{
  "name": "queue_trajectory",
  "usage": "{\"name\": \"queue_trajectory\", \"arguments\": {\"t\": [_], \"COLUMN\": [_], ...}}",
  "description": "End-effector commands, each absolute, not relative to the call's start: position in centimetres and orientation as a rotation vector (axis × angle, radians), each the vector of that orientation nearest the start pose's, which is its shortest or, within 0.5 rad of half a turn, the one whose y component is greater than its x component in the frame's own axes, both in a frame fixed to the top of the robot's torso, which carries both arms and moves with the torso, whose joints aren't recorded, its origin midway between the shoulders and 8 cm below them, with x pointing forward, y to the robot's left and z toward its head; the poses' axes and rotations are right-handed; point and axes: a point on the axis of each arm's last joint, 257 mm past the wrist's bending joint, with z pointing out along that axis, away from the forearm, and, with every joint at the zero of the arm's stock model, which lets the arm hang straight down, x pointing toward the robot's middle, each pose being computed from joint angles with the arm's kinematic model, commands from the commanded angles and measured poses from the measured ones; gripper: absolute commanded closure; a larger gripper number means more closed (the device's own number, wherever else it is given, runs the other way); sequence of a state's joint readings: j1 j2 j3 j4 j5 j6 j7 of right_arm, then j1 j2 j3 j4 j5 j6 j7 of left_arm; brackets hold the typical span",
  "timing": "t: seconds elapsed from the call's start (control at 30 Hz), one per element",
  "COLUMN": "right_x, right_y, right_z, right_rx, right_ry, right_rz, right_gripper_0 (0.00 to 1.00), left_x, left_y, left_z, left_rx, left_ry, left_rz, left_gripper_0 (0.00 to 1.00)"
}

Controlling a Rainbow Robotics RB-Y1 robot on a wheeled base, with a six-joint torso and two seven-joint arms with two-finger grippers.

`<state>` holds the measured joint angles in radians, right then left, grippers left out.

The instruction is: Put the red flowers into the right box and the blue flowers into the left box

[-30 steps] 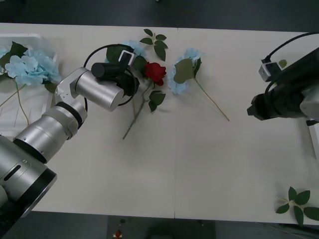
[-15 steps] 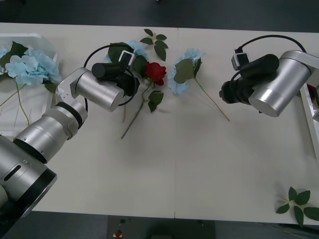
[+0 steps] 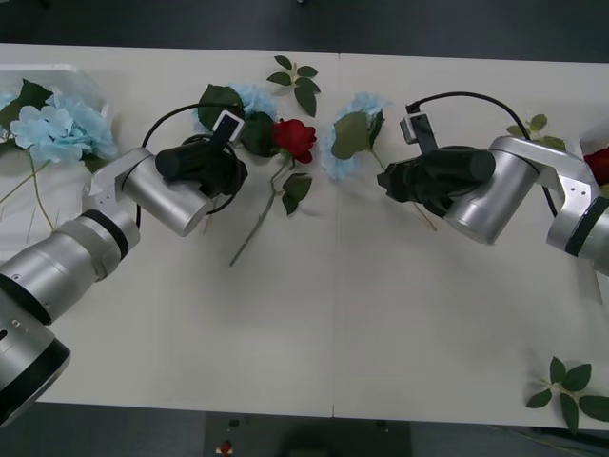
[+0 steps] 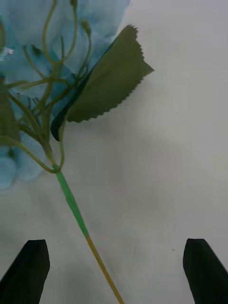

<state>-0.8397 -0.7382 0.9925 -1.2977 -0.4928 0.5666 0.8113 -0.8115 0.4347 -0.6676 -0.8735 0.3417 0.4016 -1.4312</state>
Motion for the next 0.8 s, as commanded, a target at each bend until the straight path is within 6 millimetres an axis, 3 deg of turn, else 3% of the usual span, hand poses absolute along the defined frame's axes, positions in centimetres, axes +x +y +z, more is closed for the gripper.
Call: {"name": "queue_trajectory", "arguments": {"t": [0.03, 0.2, 0.27, 0.3, 0.33, 0.37, 0.53, 0.8], "right_x": [64.1, 64.7, 64.9, 64.9, 64.9, 64.8, 64.9, 65.4], "right_y": [-14.5, -14.5, -14.7, -14.7, -14.8, -14.8, -15.5, -15.5], "right_z": [-24.4, -25.3, -25.7, -26.0, -26.1, -26.5, -27.4, -26.7], "right_rx": [-0.35, -0.339, -0.336, -0.337, -0.337, -0.343, -0.388, -0.377], "right_ry": [2.113, 2.108, 2.108, 2.113, 2.114, 2.12, 2.136, 2.117], "right_rz": [0.128, 0.131, 0.128, 0.126, 0.121, 0.113, 0.056, 0.09], "right_gripper_0": [0.18, 0.22, 0.49, 0.78, 0.98, 1.0, 1.0, 1.0], "left_x": [67.1, 66.6, 66.5, 66.5, 66.5, 66.5, 66.9, 67.3], "left_y": [21.3, 22.5, 22.5, 22.6, 22.6, 22.6, 22.0, 18.1], "left_z": [-27.7, -28.2, -28.3, -28.3, -28.3, -28.3, -27.5, -27.1], "left_rx": [0.592, 0.585, 0.579, 0.576, 0.576, 0.573, 0.536, 0.505], "left_ry": [2.016, 2.026, 2.03, 2.032, 2.032, 2.033, 2.027, 2.045], "left_rz": [0.199, 0.203, 0.199, 0.198, 0.198, 0.195, 0.15, 0.072], "left_gripper_0": [1.0, 1.0, 0.96, 0.38, 0.08, 0.0, 0.0, 0.0]}}
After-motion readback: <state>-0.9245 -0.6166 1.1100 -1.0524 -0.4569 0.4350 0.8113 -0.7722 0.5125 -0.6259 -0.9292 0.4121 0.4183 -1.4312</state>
